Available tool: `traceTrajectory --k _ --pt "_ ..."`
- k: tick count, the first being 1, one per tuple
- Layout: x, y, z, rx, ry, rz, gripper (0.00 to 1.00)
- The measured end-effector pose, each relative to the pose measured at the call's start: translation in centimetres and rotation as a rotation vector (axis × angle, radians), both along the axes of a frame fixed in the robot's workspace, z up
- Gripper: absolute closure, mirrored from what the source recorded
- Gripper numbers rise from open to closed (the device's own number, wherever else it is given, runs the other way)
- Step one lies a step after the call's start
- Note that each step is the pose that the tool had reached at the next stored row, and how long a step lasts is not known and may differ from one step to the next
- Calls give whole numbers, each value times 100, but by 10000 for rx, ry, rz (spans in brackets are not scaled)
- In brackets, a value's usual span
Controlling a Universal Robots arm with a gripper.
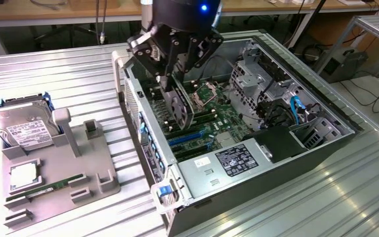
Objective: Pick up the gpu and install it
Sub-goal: 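Pick up the gpu and move the gpu toward the slot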
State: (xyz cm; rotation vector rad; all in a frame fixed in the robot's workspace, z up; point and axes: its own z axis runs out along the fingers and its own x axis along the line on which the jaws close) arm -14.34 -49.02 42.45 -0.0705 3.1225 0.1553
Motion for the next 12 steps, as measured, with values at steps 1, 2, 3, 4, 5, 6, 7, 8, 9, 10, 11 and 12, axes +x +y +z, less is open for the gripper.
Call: traceTrajectory --k 1,2,3,4,5,6,7,8,9,10,11,12 --pt "96 10 -39 -8 5 2 74" --pt "146 17 -59 -12 8 1 74" --pt "204 24 -82 -18 12 0 74" --pt "285 35 -114 -24 15 1 74" --pt "394 50 -157 -32 23 1 74" --pt "472 62 -189 -35 28 1 74" --pt "532 70 -213 -38 31 1 74" --pt "580 77 -232 -43 35 0 74" --pt "640 85 -256 -46 39 1 74" --pt "686 92 -275 -47 41 1 74" --pt "748 101 -299 -51 46 -1 74" --pt "790 107 -316 -50 49 1 74"
